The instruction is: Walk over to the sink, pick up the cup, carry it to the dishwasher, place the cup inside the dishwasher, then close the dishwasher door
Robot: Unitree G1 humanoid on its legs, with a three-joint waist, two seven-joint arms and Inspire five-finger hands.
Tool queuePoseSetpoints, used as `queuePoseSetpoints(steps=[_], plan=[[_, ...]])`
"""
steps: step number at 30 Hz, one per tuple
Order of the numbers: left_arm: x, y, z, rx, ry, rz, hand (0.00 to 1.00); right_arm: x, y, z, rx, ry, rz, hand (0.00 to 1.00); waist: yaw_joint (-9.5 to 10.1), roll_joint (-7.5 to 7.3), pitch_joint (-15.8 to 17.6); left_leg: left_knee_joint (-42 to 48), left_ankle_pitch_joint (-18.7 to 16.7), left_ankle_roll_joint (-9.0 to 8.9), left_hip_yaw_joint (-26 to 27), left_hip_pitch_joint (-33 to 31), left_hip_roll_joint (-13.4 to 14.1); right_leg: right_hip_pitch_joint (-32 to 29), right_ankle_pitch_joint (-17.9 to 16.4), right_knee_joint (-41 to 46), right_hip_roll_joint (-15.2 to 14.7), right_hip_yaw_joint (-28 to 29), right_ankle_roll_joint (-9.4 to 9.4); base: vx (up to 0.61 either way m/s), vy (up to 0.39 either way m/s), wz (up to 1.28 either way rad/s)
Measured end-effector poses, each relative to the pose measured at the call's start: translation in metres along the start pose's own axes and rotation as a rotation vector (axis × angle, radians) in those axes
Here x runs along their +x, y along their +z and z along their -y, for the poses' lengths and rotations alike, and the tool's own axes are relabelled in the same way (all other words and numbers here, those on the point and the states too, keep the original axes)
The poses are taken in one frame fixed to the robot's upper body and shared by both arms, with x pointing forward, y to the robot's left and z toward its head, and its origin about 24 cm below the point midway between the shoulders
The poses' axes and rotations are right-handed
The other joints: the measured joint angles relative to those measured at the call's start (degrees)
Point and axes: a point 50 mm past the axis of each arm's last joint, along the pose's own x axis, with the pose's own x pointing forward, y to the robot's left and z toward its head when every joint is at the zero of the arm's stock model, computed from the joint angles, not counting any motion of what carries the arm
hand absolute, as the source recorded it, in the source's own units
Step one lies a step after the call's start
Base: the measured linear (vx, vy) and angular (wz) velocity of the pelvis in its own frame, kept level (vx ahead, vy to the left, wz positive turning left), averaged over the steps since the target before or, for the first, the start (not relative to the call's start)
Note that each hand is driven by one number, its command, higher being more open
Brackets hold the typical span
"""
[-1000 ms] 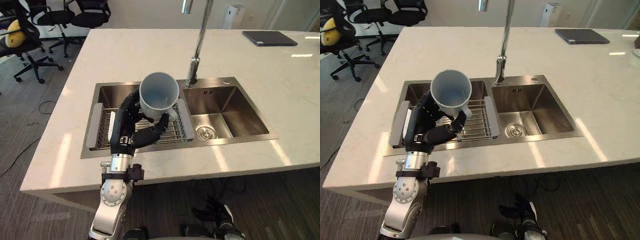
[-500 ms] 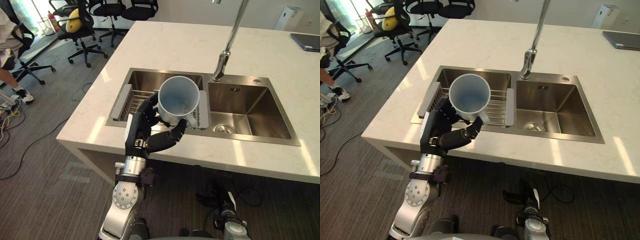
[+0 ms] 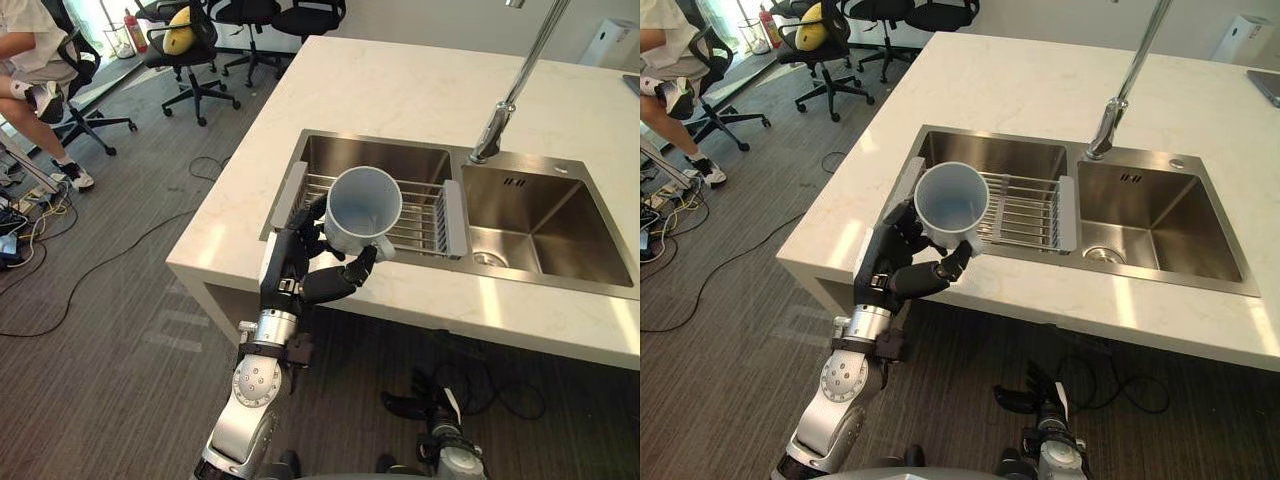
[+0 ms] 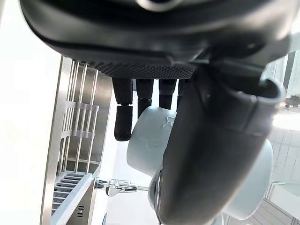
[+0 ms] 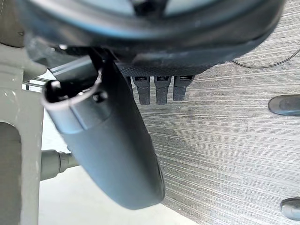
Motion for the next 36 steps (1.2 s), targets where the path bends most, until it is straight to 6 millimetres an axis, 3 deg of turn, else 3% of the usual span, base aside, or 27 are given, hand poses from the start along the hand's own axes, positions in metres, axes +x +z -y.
queuePoseSetpoints(steps=[8, 14, 15, 16, 17, 18, 19, 20, 22, 26, 27, 28, 30, 31, 33, 34, 36], plan=[[-0.003, -0.002, -0.005, 0.005, 0.022, -0.012, 0.30, 0.000, -0.005, 0.003, -0.026, 0.002, -0.022, 0.90, 0.17, 0.03, -1.3, -1.9, 1.6, 0.54, -2.8, -0.1, 0.0, 0.7, -0.2, 0.0, 0.3, -2.6, -0.47, -0.03, -0.021, 0.17], [-0.013, -0.005, -0.032, 0.020, 0.177, -0.033, 0.30, 0.006, 0.009, -0.009, -0.075, 0.050, 0.022, 0.90, 1.57, 0.33, -1.2, 0.8, 3.8, -0.57, -9.2, -5.5, -0.5, 1.5, -0.8, 0.3, 0.3, -11.1, -1.27, -0.05, -0.041, 0.72], [-0.013, -0.004, -0.036, 0.020, 0.203, -0.030, 0.30, 0.008, 0.014, -0.009, -0.083, 0.050, 0.036, 0.90, 1.82, 0.48, -1.2, -0.6, 5.4, -0.68, -8.2, -5.8, -0.7, 1.6, -1.1, 0.4, 0.2, -12.8, -1.62, -0.18, -0.009, 0.99], [-0.013, -0.002, -0.038, 0.020, 0.220, -0.021, 0.30, 0.011, 0.020, -0.008, -0.087, 0.040, 0.053, 0.90, 2.08, 0.88, -1.1, -4.3, 5.0, 0.45, -5.5, -5.4, 0.3, 1.7, -1.4, 0.3, -0.3, -15.3, -2.15, -0.16, 0.006, 0.93], [-0.013, -0.002, -0.039, 0.023, 0.223, -0.020, 0.30, 0.011, 0.022, -0.008, -0.083, 0.035, 0.058, 0.90, 2.28, 0.66, -1.0, -4.8, 4.1, 0.74, -2.2, -5.5, 0.6, 2.0, -0.7, -0.2, -0.8, -16.6, -1.39, -0.14, 0.016, 1.17], [-0.013, -0.001, -0.039, 0.016, 0.225, -0.017, 0.30, 0.012, 0.026, -0.007, -0.087, 0.029, 0.076, 0.90, 2.10, 0.45, -0.6, -2.4, 2.5, 2.09, 4.7, -6.2, 1.8, 2.8, -0.7, -0.5, -2.1, -19.3, -1.36, -0.03, 0.011, 0.93], [-0.013, -0.002, -0.038, 0.009, 0.225, -0.019, 0.30, 0.013, 0.028, -0.005, -0.095, 0.023, 0.081, 0.90, 2.20, 0.78, -0.5, -0.4, 2.1, 2.29, 7.2, -6.6, 2.7, 3.0, -0.8, -0.2, -2.3, -20.3, -1.36, 0.00, 0.060, 0.94], [-0.015, -0.001, -0.035, -0.013, 0.233, -0.017, 0.30, 0.015, 0.032, 0.001, -0.114, 0.013, 0.092, 0.90, 2.25, 3.36, -1.1, 0.1, 4.7, 0.76, 8.6, -5.8, 4.1, 3.5, -1.3, 0.7, -1.6, -21.5, -0.53, 0.01, 0.084, 0.59], [-0.016, 0.001, -0.034, -0.017, 0.229, -0.007, 0.30, 0.015, 0.035, -0.001, -0.123, 0.016, 0.103, 0.90, 2.01, 3.06, -1.1, -1.7, 6.1, 1.22, 7.5, -5.3, 2.5, 3.5, -2.3, 2.4, -3.3, -21.9, 0.20, 0.00, 0.116, 0.45], [-0.016, 0.003, -0.033, -0.016, 0.220, 0.002, 0.30, 0.015, 0.037, -0.012, -0.109, 0.044, 0.105, 0.90, 1.98, 1.19, 0.1, -1.2, 4.2, 3.00, 6.6, -4.4, -1.9, 2.2, -7.6, 11.5, -9.8, -22.6, 1.63, 0.04, 0.143, 0.32], [-0.016, 0.004, -0.032, -0.016, 0.207, 0.004, 0.30, 0.015, 0.036, -0.016, -0.113, 0.057, 0.102, 0.90, 1.50, 0.45, 0.6, 1.2, 2.4, 3.77, 4.7, -4.5, -3.6, 2.3, -9.2, 16.4, -12.5, -22.0, 0.39, 0.07, 0.105, 0.56], [-0.016, 0.004, -0.032, -0.015, 0.204, 0.003, 0.30, 0.015, 0.035, -0.016, -0.114, 0.060, 0.099, 0.90, 1.07, 0.20, 0.7, 2.1, 1.8, 4.14, 3.9, -4.8, -4.1, 1.9, -9.0, 18.6, -13.2, -20.9, -0.31, 0.16, 0.135, 0.92], [-0.016, 0.003, -0.029, -0.008, 0.179, -0.004, 0.30, 0.013, 0.027, -0.015, -0.119, 0.061, 0.071, 0.90, 0.31, 0.24, 0.8, 2.8, 1.1, 5.15, -0.8, -3.8, -5.2, -3.0, -7.6, 30.0, -13.1, -8.8, -6.69, 0.20, 0.090, 1.05], [-0.017, 0.003, -0.029, -0.001, 0.173, -0.007, 0.30, 0.011, 0.023, -0.016, -0.119, 0.067, 0.060, 0.90, 0.05, 0.28, 0.7, 3.1, 1.1, 5.38, -2.8, -3.7, -5.0, -3.8, -10.2, 30.8, -10.5, -4.1, -5.75, 0.19, -0.023, 1.05], [-0.017, 0.004, -0.033, 0.009, 0.194, -0.006, 0.30, 0.006, 0.014, -0.019, -0.123, 0.082, 0.038, 0.90, -0.04, -0.16, 0.9, 2.8, 1.0, 5.30, -7.5, -2.9, -4.9, -6.1, -15.2, 30.2, -3.6, 5.0, -6.23, 0.20, -0.070, 1.18], [-0.017, 0.003, -0.034, 0.012, 0.200, -0.009, 0.30, 0.004, 0.009, -0.019, -0.118, 0.082, 0.027, 0.90, -0.06, -0.21, 0.9, 2.8, 1.2, 4.48, -9.9, -2.5, -5.1, -7.6, -16.0, 29.5, -0.7, 7.6, -5.79, 0.16, -0.089, 1.09], [-0.017, 0.003, -0.034, 0.020, 0.206, -0.008, 0.30, 0.001, 0.007, -0.018, -0.113, 0.082, 0.026, 0.90, -0.07, -0.33, 0.8, 3.1, 1.1, 4.07, -12.1, -2.3, -5.6, -9.1, -16.0, 28.1, 1.3, 9.8, -5.51, 0.12, -0.104, 0.95]])
